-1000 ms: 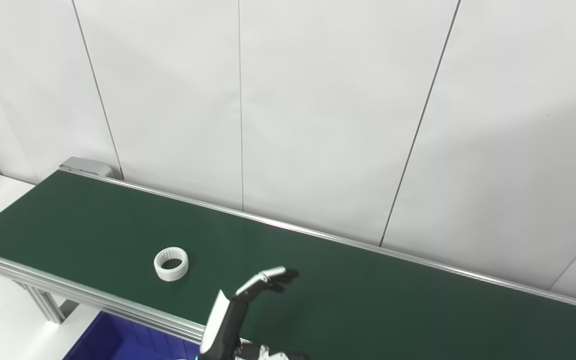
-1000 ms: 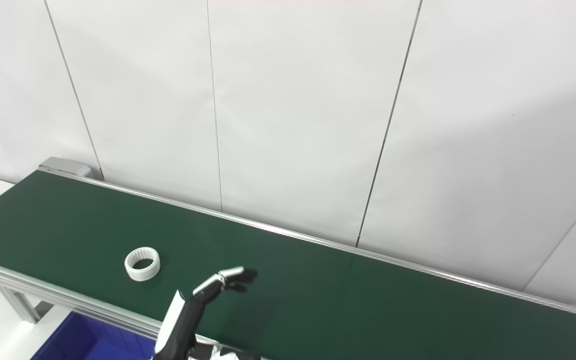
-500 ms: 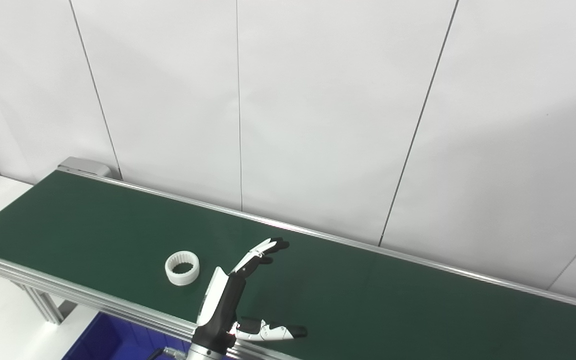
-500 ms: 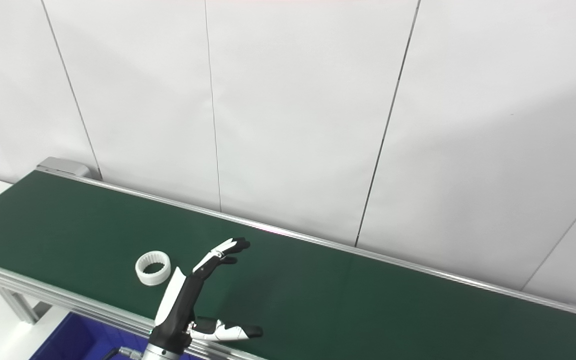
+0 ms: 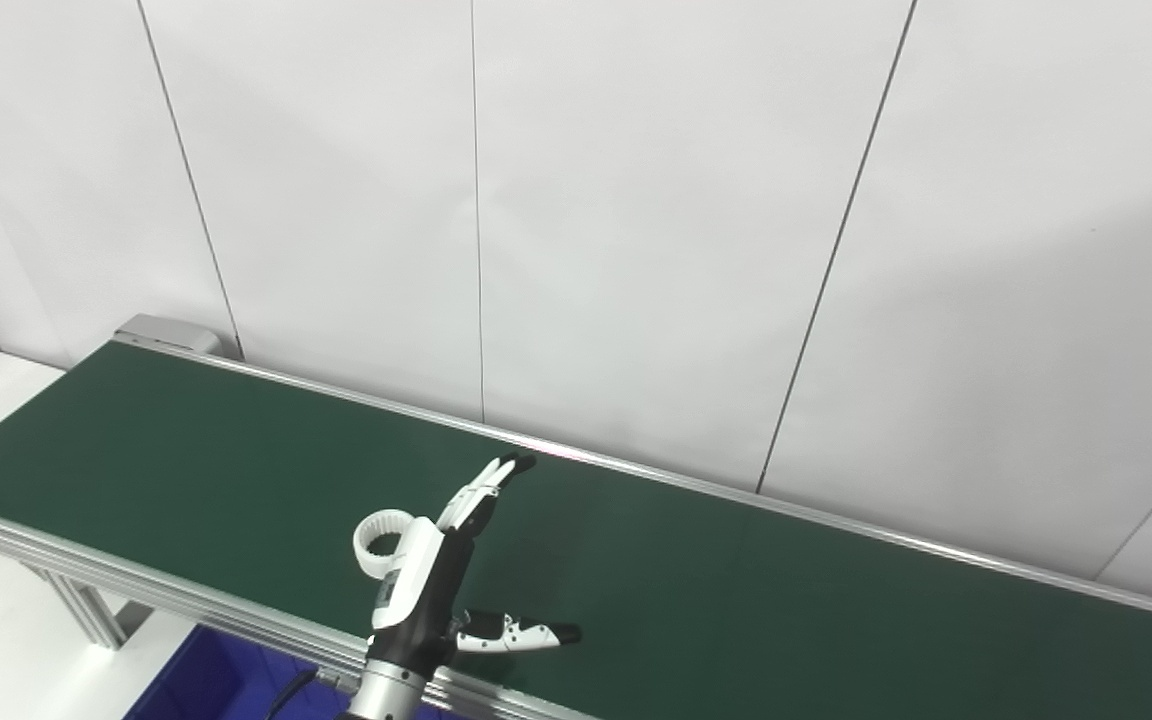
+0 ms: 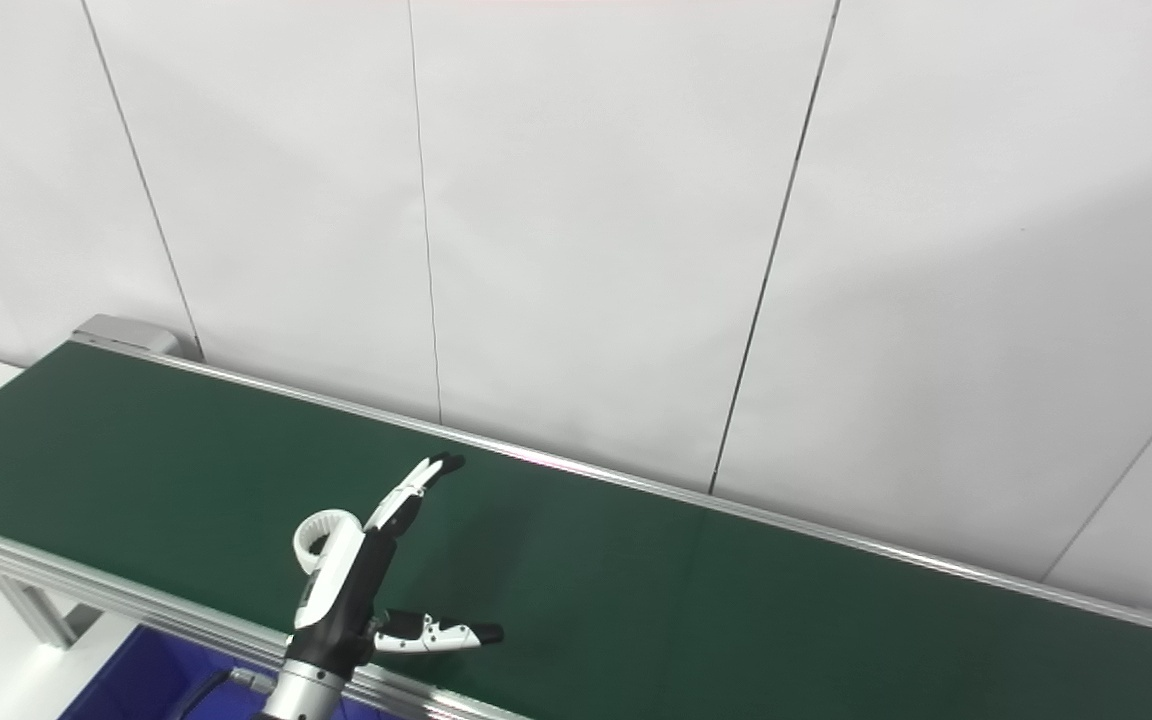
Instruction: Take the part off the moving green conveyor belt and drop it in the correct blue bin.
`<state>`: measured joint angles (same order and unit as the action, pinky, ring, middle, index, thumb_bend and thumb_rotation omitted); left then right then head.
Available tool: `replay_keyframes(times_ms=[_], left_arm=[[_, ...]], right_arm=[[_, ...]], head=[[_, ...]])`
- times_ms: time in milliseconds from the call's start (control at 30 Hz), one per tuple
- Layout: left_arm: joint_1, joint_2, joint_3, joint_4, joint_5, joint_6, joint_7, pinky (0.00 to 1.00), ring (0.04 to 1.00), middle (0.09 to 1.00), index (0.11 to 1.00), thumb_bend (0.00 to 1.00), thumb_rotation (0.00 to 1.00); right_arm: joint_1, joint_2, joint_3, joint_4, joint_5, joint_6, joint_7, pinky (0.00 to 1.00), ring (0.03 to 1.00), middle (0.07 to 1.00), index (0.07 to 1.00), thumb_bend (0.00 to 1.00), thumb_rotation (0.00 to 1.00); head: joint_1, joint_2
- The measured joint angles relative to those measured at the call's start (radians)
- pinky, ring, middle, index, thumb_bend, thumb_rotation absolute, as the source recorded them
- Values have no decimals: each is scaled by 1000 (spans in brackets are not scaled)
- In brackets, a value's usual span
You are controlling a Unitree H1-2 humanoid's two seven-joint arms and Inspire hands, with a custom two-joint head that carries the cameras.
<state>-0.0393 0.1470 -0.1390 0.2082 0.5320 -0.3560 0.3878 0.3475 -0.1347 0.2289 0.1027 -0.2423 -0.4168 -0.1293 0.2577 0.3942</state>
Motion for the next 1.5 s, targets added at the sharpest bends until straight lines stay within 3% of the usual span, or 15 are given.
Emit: replay_keyframes(times_ms=[333, 467, 700, 867, 1167, 1300, 1400, 1500], left_arm=[[-69, 4, 36, 93, 93, 120, 25, 805, 901, 977, 949, 776, 87], [-99, 10, 36, 155, 126, 158, 49, 830, 916, 978, 954, 768, 47], [-134, 11, 41, 231, 144, 217, 105, 881, 948, 990, 959, 777, 67], [-142, 12, 36, 248, 148, 276, 108, 958, 989, 1000, 962, 779, 76], [-159, 21, 15, 268, 160, 375, 89, 1000, 1000, 1000, 961, 775, 41], [-167, 22, 4, 263, 156, 401, 64, 929, 975, 992, 937, 768, 3], [-170, 17, 5, 253, 142, 424, 36, 813, 899, 951, 910, 739, 0], [-170, 9, 8, 225, 118, 469, -6, 599, 697, 787, 761, 665, 0]], right_arm=[[-1, 6, 2, -2, -8, 0, 0, 667, 801, 854, 881, 528, 341], [-1, 7, 2, -2, -12, 0, 0, 659, 794, 852, 878, 525, 352], [-1, 7, 2, -5, -10, 0, 0, 664, 794, 852, 880, 535, 348], [0, 7, 1, -5, -15, 0, 0, 657, 793, 851, 880, 532, 349], [0, 9, 2, -5, -12, 0, 0, 673, 806, 849, 878, 535, 345], [2, 12, 2, -5, -19, 0, -2, 658, 799, 847, 877, 548, 373], [3, 11, 2, -6, -19, 0, -3, 665, 808, 856, 884, 538, 356], [6, 11, 2, -6, -13, 0, -3, 667, 800, 846, 878, 538, 339]], head=[[-5, 2], [-8, 2], [-9, 3], [-9, 3], [-11, 6], [-11, 9], [-11, 9], [-9, 12]])
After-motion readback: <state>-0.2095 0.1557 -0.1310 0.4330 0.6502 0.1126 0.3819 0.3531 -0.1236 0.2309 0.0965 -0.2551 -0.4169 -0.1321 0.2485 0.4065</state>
